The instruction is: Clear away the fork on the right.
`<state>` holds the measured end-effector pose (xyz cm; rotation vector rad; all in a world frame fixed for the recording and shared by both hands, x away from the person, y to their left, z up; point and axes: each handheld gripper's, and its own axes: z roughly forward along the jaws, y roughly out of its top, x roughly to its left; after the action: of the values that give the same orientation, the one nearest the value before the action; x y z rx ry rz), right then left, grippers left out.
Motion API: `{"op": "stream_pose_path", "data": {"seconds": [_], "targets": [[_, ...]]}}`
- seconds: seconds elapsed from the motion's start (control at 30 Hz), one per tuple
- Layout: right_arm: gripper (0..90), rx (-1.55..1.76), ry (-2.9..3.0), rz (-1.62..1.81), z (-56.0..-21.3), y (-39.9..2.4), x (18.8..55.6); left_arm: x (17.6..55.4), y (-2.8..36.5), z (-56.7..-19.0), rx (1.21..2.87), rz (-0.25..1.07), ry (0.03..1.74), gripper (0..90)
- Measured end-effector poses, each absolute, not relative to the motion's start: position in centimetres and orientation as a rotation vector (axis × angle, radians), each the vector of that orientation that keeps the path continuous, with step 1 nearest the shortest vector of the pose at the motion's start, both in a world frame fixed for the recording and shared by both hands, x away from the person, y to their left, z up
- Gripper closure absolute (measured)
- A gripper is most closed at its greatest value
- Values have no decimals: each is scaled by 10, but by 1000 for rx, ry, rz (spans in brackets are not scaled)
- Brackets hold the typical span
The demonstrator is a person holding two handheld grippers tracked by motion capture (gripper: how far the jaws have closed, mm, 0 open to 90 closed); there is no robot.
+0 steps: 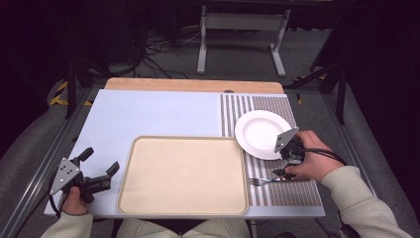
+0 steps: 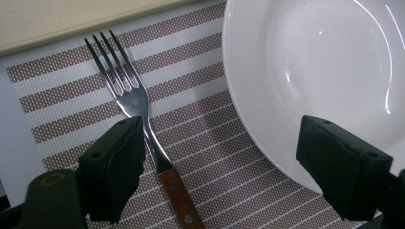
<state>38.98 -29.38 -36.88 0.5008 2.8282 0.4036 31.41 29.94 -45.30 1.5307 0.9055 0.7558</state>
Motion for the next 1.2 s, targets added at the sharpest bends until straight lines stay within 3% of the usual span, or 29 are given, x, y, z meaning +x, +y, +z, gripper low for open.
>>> {"op": "stream_pose_path", "data": {"seconds": [0.13, 0.57, 1.2], "targets": [[267, 503, 2876, 434, -371, -296, 391, 314, 300, -453, 1534, 754, 909, 1], [318, 404, 2994, 322, -390, -301, 394, 315, 300, -454, 1535, 747, 914, 1], [605, 179, 3107, 34, -411, -303, 393, 315, 299, -455, 1541, 741, 915, 1]]}}
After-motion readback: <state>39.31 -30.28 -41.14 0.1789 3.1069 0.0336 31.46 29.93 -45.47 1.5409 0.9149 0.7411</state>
